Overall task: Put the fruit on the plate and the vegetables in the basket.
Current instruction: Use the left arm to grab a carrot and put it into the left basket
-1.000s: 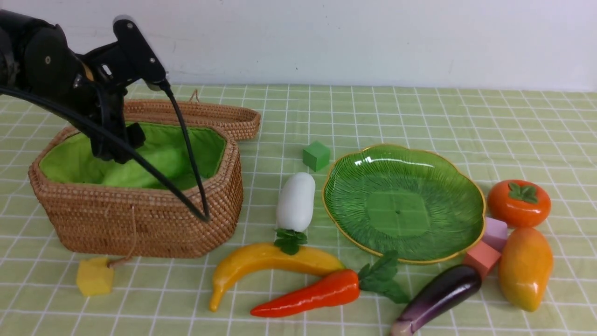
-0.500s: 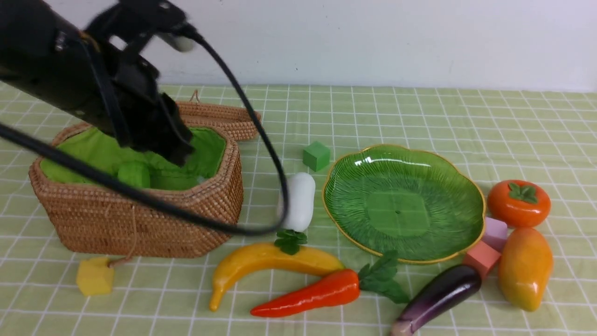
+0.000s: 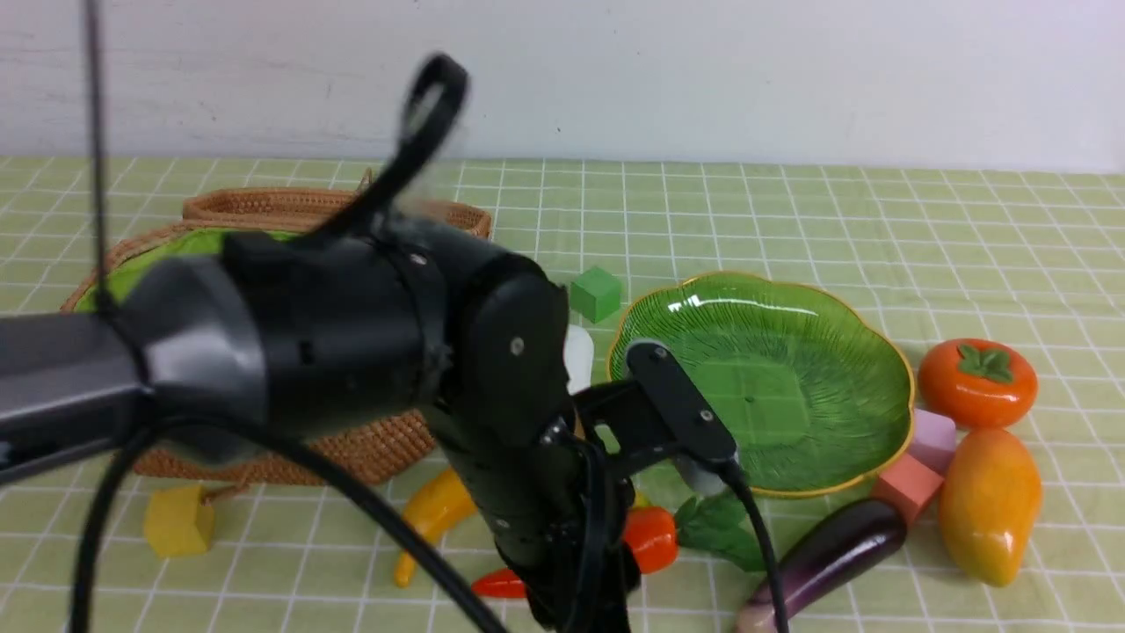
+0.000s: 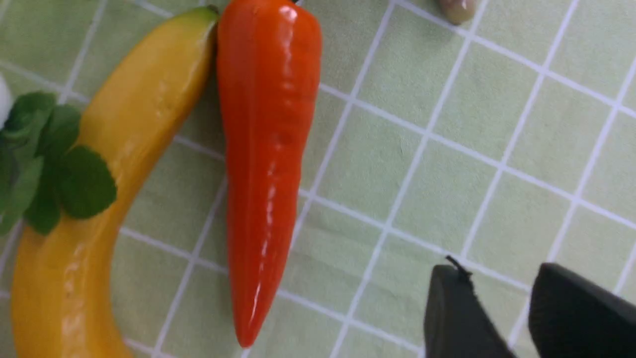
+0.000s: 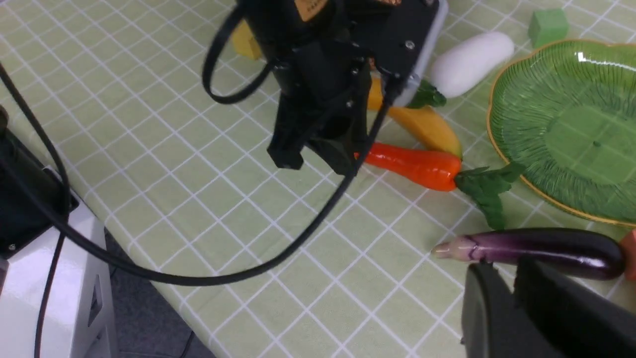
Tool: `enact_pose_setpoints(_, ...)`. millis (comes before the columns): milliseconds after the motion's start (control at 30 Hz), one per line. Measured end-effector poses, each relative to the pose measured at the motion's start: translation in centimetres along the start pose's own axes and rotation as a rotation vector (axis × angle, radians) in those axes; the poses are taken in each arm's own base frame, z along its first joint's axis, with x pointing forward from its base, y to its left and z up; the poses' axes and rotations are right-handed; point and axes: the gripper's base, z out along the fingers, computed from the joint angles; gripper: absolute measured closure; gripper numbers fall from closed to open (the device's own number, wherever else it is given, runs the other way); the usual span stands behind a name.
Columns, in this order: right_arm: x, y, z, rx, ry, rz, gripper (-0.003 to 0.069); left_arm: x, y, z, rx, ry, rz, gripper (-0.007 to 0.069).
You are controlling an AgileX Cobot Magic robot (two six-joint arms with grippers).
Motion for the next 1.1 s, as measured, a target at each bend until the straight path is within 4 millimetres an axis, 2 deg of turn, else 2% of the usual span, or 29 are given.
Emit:
enact_pose_setpoints(100,0.1,0.0,0.0,-0.002,0.009,-0.001,0.0571,-0.2,0.7,2.0,-0.030,0.007,0.017,0.0130)
enact_pose_setpoints(167,0.2,0.1,0.0,-0.005,0.016,-0.002,0.0571,-0.4,1.1,2.8,-0.059,0.004,0.040,0.0057)
enact_pose_setpoints(300,0.2,0.1,0.0,-0.006,0.020,-0.002,0.0571,-0.6,1.8,3.8,-0.119,-0.014,0.092,-0.0001)
enact_pose_setpoints(467,0.2,0.0,0.0,0.000,0.023,-0.005,0.0571,-0.6,2.3,5.0,-0.152,0.001,0.135,0.0032)
enact_pose_setpoints(700,0.3,-0.1,0.0,0.016,0.030,-0.012,0.0571,-0.3,2.8,7.5,-0.172,0.045,0.184,0.0186)
enact_pose_setpoints(900,0.3,-0.1,0.0,0.017,0.030,-0.012,0.0571,-0.2,2.9,8.2,-0.168,0.056,0.186,0.0320)
enact_pose_setpoints(1100,0.3,-0.2,0.0,0.020,0.032,-0.013,0.0571,-0.3,2.9,7.9,-0.164,0.062,0.151,0.0326)
